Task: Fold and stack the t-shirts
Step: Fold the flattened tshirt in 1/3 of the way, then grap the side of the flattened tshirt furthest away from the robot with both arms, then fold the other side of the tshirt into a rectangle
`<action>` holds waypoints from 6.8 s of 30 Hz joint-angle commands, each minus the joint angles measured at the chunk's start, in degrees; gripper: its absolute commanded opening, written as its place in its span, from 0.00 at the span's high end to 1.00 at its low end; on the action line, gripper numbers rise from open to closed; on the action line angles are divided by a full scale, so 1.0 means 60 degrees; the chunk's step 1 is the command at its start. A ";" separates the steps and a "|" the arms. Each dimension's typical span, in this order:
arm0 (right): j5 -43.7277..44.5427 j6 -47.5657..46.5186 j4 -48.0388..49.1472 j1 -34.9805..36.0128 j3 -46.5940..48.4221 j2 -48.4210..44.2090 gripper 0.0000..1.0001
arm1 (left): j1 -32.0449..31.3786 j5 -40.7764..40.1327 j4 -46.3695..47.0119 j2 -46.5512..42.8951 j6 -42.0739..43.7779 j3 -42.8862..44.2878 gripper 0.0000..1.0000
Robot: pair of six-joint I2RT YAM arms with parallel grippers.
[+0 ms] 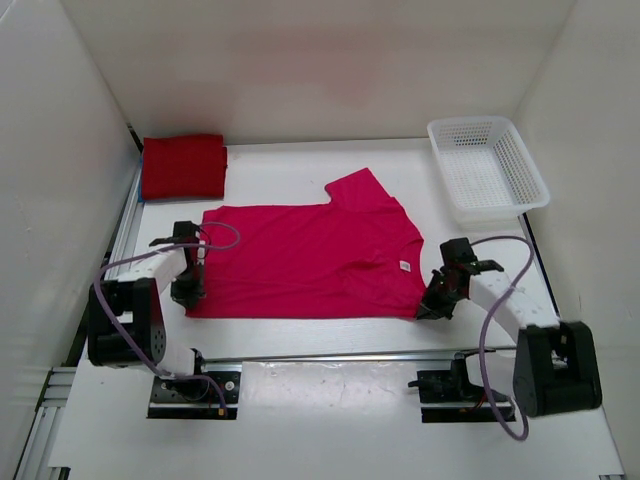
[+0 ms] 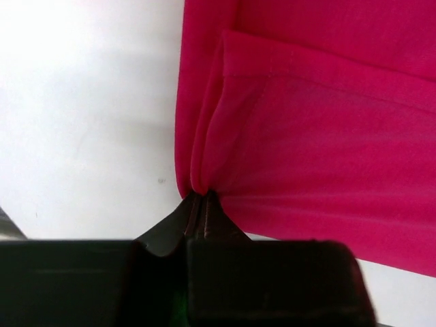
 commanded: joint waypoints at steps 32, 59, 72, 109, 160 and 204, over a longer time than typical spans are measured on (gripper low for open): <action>0.2637 -0.1934 -0.3110 0.2402 1.0836 0.5710 0.35 | 0.0912 0.1309 -0.0717 0.0139 -0.0086 0.3733 0.20; 0.5922 0.0672 -0.1615 0.2724 1.7127 1.2580 0.35 | 0.1454 0.2382 0.0603 0.3555 -0.0086 0.5215 0.16; 0.3341 0.1376 -0.2071 0.2241 1.6970 1.3197 0.99 | 0.1454 0.2573 0.0603 0.4345 -0.0086 0.5786 0.13; 0.3927 -0.0032 0.0246 0.3763 0.5083 0.1512 0.99 | 0.0824 0.1476 -0.0144 0.0833 -0.0086 0.3782 0.89; 0.5202 0.1844 -0.0693 0.5376 0.1704 -0.2067 0.99 | 0.0048 0.2852 -0.0246 0.2881 -0.0086 0.3926 0.83; 0.5392 0.1844 -0.0956 0.5376 0.1616 -0.2346 0.99 | 0.0048 0.1416 0.0105 0.2456 -0.0086 0.3955 0.49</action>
